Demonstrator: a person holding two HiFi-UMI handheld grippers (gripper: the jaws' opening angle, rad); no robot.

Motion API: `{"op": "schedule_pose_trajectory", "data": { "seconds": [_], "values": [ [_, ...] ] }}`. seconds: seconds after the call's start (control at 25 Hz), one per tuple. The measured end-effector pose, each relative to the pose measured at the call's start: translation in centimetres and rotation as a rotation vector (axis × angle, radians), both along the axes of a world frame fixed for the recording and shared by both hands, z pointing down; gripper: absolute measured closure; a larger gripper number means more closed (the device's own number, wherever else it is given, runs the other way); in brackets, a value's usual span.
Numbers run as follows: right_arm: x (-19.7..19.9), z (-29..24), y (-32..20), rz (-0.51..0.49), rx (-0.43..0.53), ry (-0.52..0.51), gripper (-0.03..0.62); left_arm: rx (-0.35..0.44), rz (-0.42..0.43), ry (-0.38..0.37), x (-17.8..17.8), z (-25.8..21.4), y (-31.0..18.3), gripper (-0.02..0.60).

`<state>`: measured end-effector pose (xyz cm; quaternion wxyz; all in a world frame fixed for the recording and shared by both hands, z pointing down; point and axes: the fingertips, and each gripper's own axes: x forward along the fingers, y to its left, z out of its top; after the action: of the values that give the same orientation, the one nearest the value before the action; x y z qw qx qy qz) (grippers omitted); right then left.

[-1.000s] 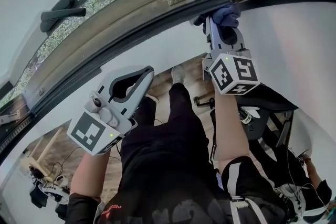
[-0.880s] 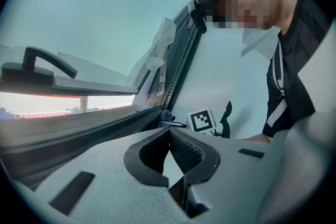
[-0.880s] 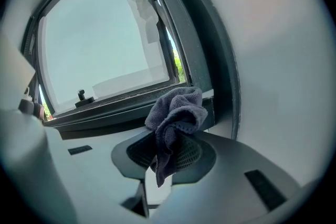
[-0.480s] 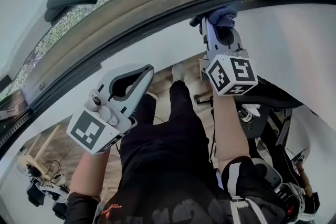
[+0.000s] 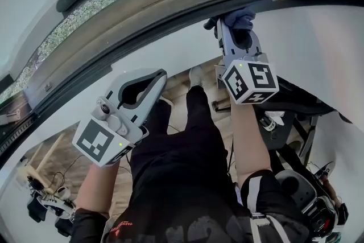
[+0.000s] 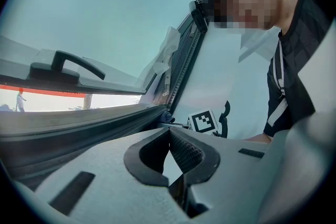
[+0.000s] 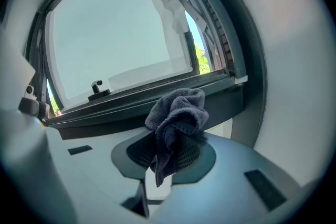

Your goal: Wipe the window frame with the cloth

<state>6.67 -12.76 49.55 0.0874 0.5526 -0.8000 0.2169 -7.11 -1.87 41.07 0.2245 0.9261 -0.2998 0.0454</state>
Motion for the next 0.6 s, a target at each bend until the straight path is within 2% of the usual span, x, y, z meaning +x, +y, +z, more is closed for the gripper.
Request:
{"op": "schedule_pose_trajectory", "data": {
  "seconds": [0.6],
  "values": [
    [-4.3, 0.1, 1.8, -0.048, -0.008, -0.005, 0.539, -0.046, -0.015, -0.005, -2.9, 0.3, 2.1, 0.561]
  ]
}}
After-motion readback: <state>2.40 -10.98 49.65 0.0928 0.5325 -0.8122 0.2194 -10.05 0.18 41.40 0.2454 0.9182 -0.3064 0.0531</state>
